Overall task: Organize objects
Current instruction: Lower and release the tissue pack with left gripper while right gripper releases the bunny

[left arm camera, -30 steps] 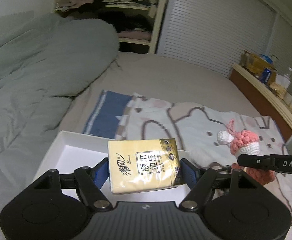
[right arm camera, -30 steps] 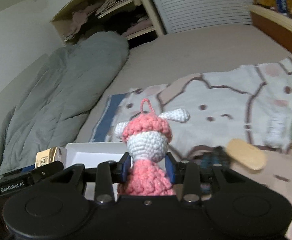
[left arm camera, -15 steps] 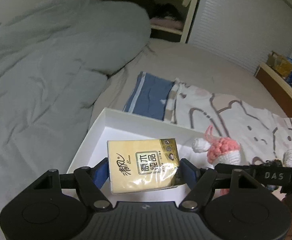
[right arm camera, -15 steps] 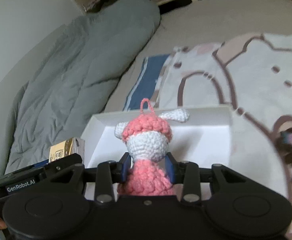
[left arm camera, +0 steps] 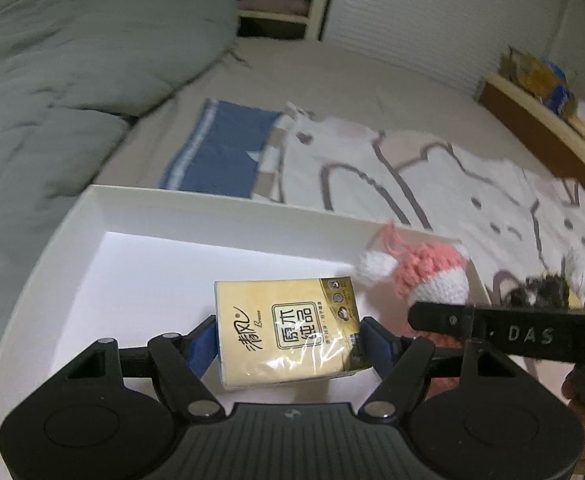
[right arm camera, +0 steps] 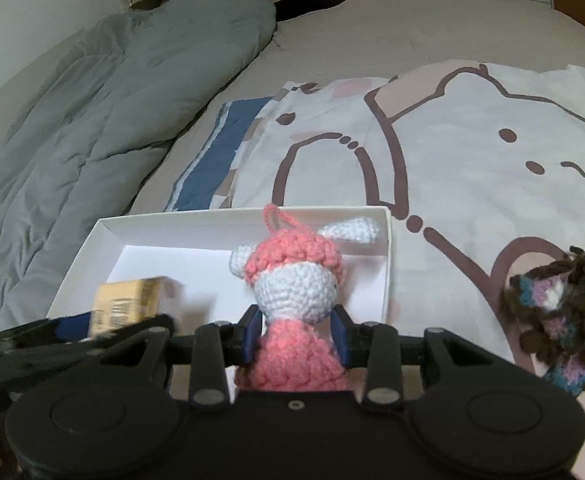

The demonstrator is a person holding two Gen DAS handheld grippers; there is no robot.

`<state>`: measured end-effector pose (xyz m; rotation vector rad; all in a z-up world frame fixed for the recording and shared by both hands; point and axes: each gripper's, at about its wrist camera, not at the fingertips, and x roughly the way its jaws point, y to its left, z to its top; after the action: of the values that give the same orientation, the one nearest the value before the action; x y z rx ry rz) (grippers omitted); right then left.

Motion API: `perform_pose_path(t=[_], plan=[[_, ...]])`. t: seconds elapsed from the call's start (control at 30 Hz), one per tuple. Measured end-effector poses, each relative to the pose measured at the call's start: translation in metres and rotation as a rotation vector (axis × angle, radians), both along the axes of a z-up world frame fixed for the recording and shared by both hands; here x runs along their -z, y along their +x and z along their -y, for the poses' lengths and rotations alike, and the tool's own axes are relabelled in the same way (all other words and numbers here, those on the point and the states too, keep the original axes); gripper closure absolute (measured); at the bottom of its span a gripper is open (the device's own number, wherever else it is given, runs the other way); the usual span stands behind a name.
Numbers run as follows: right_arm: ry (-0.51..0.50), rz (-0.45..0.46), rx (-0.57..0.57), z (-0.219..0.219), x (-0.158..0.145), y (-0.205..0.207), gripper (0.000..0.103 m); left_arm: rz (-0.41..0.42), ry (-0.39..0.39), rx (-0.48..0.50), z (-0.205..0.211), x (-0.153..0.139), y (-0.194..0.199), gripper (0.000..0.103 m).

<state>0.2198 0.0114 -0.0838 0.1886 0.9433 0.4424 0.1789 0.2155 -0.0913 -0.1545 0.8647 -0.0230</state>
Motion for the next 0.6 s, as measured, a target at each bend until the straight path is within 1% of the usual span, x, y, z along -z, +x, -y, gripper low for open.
perform_pose_path(t=[0.07,0.1,0.13,0.17,0.23,0.4,0.43,0.6], plan=[[-0.013,-0.01,0.003,-0.001,0.0,0.003,0.063,-0.019,0.015,0.001,0.004,0.005,0.003,0.028],[-0.006,-0.011,-0.002,0.0,0.0,0.003,0.063,-0.029,0.021,0.0,0.005,0.007,0.003,0.028],[0.019,-0.014,-0.011,0.004,0.0,0.003,0.059,-0.036,0.025,-0.001,0.005,0.009,0.004,0.028],[0.033,-0.016,-0.012,0.006,-0.001,0.002,0.059,-0.043,0.028,-0.001,0.005,0.011,0.004,0.028],[0.031,-0.006,-0.02,0.009,-0.005,-0.002,0.058,-0.052,0.028,0.005,0.005,0.015,0.004,0.028],[0.023,0.02,-0.054,0.014,-0.013,-0.012,0.058,-0.059,0.011,0.025,0.009,0.021,0.002,0.028],[0.028,0.02,-0.061,0.015,-0.014,-0.013,0.058,-0.059,0.01,0.028,0.01,0.021,0.002,0.027],[0.029,0.026,-0.076,0.016,-0.019,-0.018,0.058,-0.058,-0.02,0.023,0.009,0.016,0.001,0.026]])
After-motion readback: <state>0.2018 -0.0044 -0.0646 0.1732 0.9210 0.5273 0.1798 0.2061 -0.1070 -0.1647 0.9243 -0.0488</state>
